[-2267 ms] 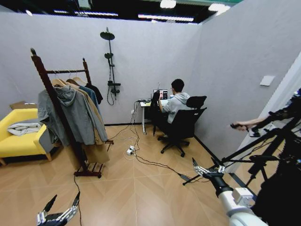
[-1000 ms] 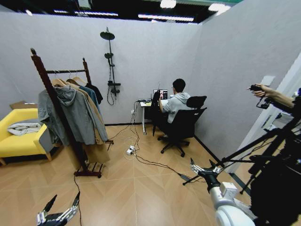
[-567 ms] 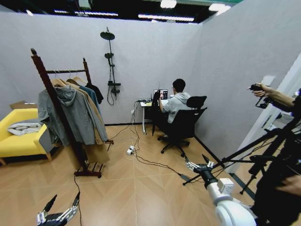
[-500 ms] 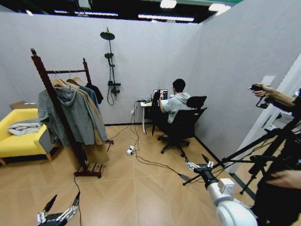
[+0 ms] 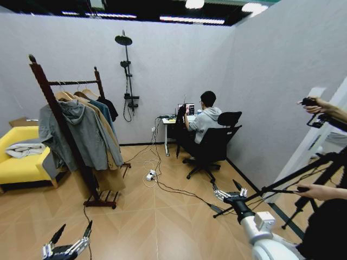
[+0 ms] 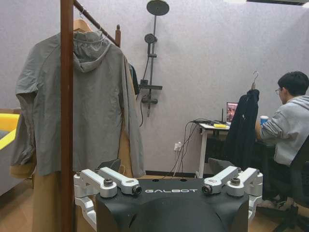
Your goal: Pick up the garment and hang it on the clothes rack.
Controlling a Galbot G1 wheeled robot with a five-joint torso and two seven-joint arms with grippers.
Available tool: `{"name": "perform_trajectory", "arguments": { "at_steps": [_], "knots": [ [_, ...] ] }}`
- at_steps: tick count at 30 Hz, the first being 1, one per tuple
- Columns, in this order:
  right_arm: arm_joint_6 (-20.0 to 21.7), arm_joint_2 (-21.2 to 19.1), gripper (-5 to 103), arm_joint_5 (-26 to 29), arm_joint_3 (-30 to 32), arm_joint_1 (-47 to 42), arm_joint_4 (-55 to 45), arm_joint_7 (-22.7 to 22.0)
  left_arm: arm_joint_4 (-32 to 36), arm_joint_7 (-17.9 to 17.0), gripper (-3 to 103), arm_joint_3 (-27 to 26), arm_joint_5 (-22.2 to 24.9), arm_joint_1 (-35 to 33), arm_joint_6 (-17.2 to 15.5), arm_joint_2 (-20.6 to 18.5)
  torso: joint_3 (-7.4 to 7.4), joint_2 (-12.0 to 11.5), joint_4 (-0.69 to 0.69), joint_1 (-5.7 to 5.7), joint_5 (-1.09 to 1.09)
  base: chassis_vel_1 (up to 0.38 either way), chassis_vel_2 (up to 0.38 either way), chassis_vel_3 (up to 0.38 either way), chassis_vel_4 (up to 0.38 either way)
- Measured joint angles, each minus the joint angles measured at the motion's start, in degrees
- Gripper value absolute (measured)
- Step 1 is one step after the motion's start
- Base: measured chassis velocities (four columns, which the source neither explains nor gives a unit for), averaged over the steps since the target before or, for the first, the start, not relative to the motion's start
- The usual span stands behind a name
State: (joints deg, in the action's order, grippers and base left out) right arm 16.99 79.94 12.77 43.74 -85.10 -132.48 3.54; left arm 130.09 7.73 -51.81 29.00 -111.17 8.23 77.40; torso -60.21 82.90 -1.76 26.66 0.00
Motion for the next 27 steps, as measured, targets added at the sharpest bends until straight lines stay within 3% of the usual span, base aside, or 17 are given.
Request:
{"name": "perform_trajectory", "arguments": {
  "at_steps": [27],
  "knots": [
    [-3.0,0.3,100,-1.7,1.6,0.1,3.0,2.8,0.0,0.0,100,0.0,0.0,0.0,0.0,0.0,0.00,0.0,0.00,0.01,-0.02,-0.219,0.220,0.218,-0.218]
  ]
}}
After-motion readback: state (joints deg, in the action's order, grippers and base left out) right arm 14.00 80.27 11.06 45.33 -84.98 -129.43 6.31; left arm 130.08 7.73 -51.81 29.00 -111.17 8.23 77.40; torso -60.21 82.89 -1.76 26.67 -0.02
